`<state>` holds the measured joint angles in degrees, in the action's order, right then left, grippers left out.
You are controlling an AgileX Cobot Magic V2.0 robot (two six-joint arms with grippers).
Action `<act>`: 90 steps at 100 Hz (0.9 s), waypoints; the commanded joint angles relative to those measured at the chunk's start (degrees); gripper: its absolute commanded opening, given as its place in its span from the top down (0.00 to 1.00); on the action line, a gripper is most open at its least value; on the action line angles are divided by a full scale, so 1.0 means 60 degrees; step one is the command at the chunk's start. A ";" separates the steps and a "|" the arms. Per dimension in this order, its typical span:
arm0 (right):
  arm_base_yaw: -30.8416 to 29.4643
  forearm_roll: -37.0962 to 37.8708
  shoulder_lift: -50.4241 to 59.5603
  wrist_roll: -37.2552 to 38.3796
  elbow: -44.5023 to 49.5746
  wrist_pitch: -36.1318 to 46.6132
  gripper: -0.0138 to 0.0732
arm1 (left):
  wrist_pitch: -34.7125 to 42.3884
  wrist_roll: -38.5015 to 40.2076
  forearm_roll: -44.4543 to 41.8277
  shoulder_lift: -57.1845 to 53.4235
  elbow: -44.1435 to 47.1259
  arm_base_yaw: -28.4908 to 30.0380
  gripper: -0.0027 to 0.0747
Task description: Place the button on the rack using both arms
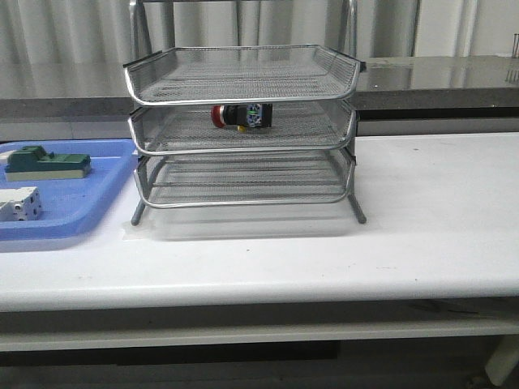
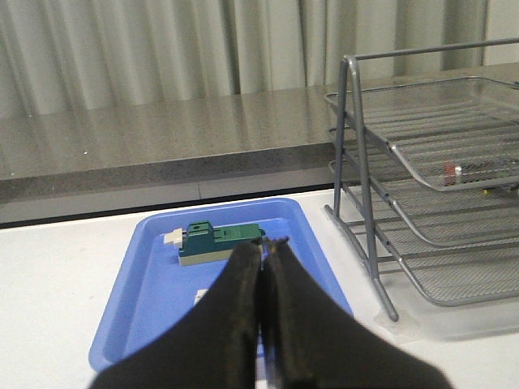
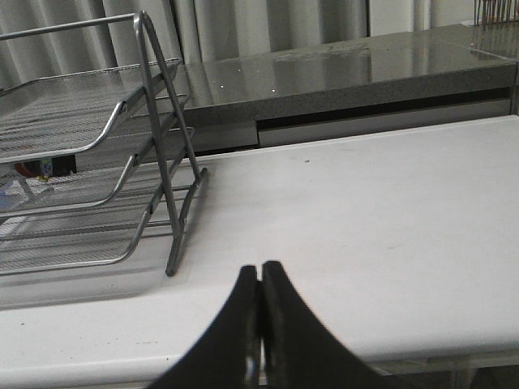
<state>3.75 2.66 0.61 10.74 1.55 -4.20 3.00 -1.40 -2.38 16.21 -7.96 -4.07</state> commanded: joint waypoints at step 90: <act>-0.0083 0.0129 0.0161 -0.0020 -0.0158 0.0821 0.91 | 0.0383 0.1478 -0.0890 -0.2910 0.1774 0.0307 0.99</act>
<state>3.75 2.76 0.61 10.74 1.55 -4.20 1.09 6.87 -7.61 -0.22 0.08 -2.34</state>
